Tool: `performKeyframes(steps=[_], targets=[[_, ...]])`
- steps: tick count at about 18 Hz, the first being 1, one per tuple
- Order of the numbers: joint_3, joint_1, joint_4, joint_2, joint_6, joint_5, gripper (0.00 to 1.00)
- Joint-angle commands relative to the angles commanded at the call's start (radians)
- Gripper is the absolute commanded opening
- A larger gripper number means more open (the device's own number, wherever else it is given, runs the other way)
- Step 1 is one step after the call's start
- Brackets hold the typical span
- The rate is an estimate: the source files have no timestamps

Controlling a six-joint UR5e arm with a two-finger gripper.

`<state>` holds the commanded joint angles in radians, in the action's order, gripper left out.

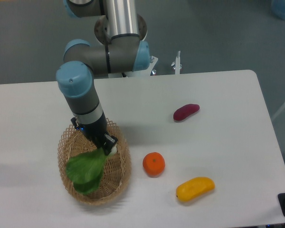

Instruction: Place the green vegetable in the basket

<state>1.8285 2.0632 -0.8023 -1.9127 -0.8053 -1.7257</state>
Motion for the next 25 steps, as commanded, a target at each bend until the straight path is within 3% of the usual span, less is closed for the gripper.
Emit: performKeyframes(steps=[4,6,8,9,10,18,22,25], targets=[[0.002,-0.023,0.006,-0.022,0.003,-0.041,0.35],[0.000,-0.025,0.006,-0.020,0.005,-0.040,0.41],[0.000,-0.025,0.008,-0.019,0.005,-0.041,0.63],[-0.002,-0.023,0.008,-0.019,0.005,-0.043,0.86],[-0.002,-0.023,0.002,-0.014,0.015,-0.048,1.00],[-0.021,-0.017,0.002,0.012,0.058,-0.043,1.00],[-0.069,-0.008,0.021,0.006,0.118,-0.054,1.00],[-0.124,0.047,0.015,0.015,0.123,-0.068,1.00]])
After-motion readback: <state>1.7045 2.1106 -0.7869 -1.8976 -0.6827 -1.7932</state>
